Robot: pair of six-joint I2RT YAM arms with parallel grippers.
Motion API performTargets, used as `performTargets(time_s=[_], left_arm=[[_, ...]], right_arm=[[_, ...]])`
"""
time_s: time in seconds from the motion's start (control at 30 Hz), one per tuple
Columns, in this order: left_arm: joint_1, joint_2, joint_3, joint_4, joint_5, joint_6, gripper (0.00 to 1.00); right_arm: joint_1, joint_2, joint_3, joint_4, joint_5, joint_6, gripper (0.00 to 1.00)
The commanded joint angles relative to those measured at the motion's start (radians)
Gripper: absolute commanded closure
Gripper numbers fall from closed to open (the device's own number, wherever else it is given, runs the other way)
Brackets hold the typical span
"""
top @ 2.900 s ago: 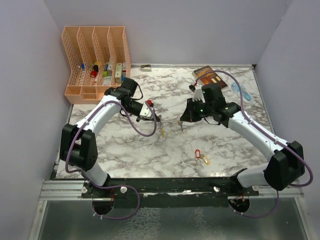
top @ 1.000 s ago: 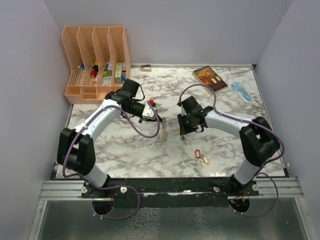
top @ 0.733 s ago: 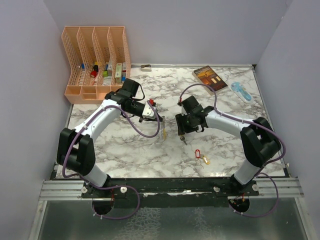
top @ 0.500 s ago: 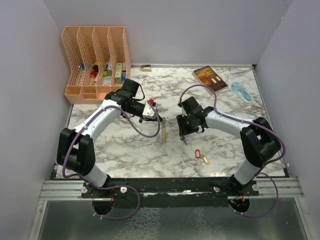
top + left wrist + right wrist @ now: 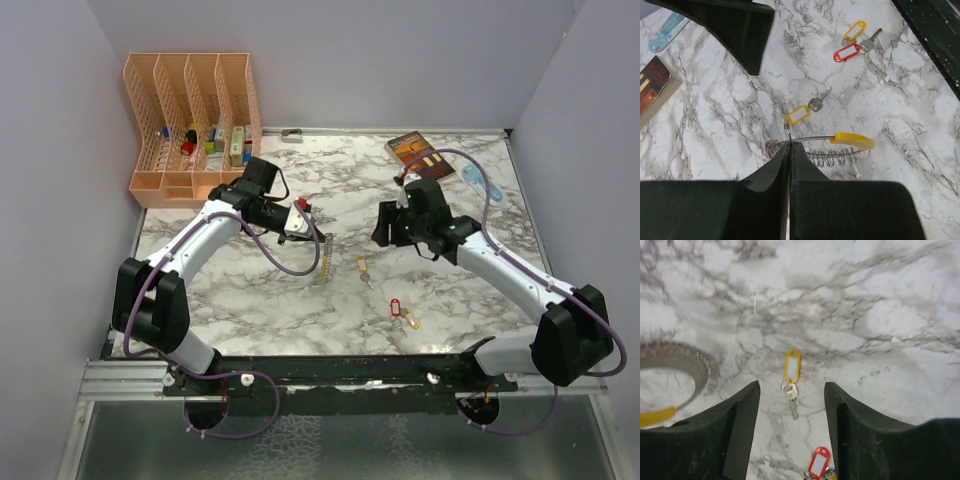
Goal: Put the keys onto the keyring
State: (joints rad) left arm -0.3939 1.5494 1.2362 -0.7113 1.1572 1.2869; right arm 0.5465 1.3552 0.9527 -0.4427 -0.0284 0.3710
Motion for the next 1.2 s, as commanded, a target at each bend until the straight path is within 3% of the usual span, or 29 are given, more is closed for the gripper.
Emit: performTargets(time_s=[0.0,0.1,0.23,0.3,0.63,1.17], left_arm=[[0.004,-0.041,0.0,0.011,0.02,-0.008,1.0],[0.004,-0.041,0.003,0.013,0.022,-0.012,1.0],[0.004,-0.035,0.007,0.02,0.019,-0.022,1.0],[0.004,-0.031,0.007,0.028,0.017,-0.031,1.0],[0.004,-0.035,0.0,0.031,0.005,-0.049,1.0],[0.004,-0.039,-0.005,0.043,-0.001,-0.062,1.0]], right_arm=[[-0.053,-0.02,0.036,0.044,-0.003,0.024,0.42],[-0.053,-0.01,0.041,0.005,0.005,-0.072,0.37],[-0.051,0.031,0.047,-0.072,0.001,-0.04,0.37],[-0.038,0.054,0.027,-0.062,-0.039,-0.023,0.4],[0.184,0.195,0.017,-0.03,0.141,0.034,0.58],[0.207,0.289,0.01,0.026,0.222,0.042,0.72]])
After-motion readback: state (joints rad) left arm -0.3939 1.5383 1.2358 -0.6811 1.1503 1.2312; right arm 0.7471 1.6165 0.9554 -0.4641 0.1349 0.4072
